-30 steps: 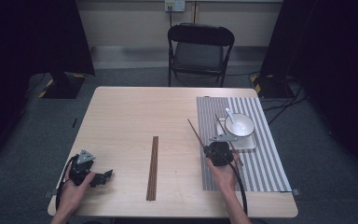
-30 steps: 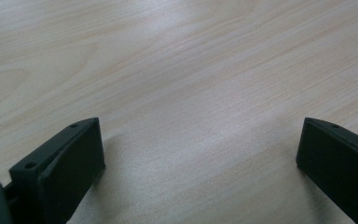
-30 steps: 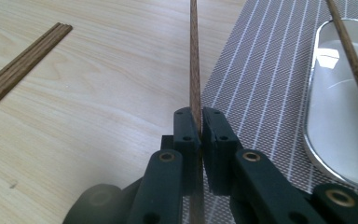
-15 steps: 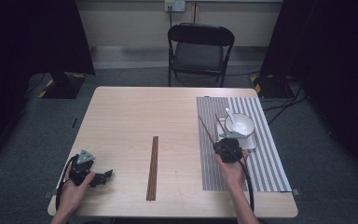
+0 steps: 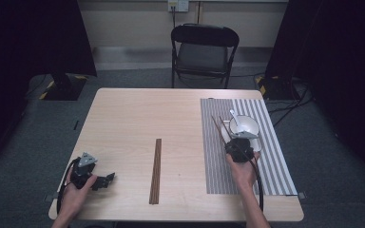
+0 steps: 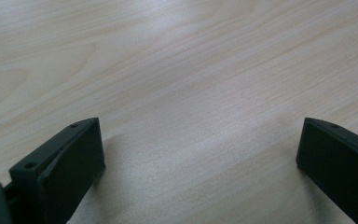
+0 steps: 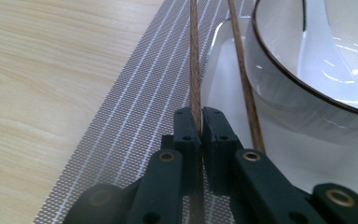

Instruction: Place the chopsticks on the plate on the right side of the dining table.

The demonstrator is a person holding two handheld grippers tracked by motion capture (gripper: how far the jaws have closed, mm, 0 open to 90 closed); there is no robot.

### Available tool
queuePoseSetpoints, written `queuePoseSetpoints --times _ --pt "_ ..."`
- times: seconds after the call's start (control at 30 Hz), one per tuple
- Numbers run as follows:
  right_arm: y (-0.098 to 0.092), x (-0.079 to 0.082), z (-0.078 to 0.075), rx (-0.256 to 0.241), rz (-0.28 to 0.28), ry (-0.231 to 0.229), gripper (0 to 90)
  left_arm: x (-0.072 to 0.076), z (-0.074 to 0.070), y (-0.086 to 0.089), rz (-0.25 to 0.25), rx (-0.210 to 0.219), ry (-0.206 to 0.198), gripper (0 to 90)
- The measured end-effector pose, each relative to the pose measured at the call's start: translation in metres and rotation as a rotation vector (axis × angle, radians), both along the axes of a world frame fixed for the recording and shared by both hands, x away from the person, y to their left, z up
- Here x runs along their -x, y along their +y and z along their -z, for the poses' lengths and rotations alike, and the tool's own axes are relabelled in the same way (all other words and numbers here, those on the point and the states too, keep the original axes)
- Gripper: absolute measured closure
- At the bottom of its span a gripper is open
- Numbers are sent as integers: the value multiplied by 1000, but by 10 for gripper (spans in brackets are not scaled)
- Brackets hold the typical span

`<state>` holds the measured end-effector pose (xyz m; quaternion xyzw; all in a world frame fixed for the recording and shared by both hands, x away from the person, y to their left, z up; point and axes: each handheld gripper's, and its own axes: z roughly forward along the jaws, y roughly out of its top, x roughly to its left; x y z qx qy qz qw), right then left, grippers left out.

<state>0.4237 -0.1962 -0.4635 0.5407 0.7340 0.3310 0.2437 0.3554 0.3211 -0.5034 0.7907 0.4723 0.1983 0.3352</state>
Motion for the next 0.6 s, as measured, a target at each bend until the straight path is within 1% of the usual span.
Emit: queuePoseSetpoints --times 0.07,0.13,0.17,0.5,0.6 --pt "-2 -2 2 8 4 5 851 0 0 0 -1 0 0 2" --pt "-4 -3 3 7 8 8 852 0 0 0 3 -4 1 2" --pt "-5 -4 4 5 12 10 851 0 0 0 0 0 -1 2" --pt "-6 -7 8 25 22 18 851 0 0 0 0 -1 0 2" --pt "-7 -8 8 22 32 16 851 0 0 0 -1 -2 -1 2"
